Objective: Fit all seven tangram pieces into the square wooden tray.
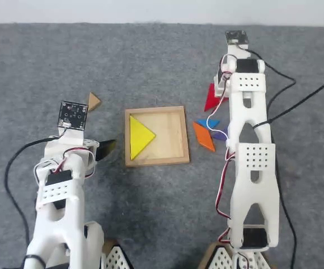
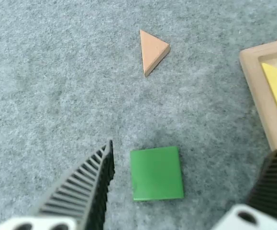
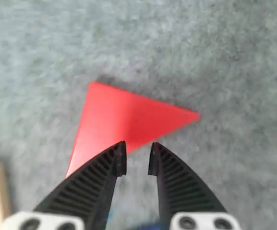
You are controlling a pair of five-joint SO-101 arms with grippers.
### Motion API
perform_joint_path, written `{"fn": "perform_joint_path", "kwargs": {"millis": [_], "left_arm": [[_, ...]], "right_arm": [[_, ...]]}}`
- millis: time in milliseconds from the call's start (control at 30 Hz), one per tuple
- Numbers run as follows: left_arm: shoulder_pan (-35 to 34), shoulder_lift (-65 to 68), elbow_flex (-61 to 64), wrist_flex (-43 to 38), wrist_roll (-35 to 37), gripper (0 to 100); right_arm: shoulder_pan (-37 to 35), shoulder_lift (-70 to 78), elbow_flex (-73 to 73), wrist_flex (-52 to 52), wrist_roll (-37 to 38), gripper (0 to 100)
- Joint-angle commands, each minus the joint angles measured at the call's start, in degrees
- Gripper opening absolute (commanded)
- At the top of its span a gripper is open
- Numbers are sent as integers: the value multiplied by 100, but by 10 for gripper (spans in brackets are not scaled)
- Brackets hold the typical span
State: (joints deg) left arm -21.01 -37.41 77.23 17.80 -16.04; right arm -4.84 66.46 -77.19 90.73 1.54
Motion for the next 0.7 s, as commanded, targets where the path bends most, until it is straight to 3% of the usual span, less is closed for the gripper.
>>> {"fn": "perform_joint_path", "kwargs": {"millis": [0, 100, 200, 333, 533, 667], "left_arm": [[35, -132, -57, -158, 53, 446], [35, -132, -57, -158, 53, 446], [35, -132, -48, -158, 53, 446], [9, -167, 84, -141, 44, 446], [26, -176, 154, -123, -369, 445], [26, -176, 163, -123, -527, 445]], "right_arm": [[-66, -75, -1345, 769, 88, 101], [-101, 66, -1890, 602, 35, 86], [-286, 426, -1758, -426, 35, 3], [-418, 1077, -1380, -1701, 79, 4], [-523, 1103, -1389, -1332, 123, 6], [-541, 1138, -1380, -901, 686, 6]]}}
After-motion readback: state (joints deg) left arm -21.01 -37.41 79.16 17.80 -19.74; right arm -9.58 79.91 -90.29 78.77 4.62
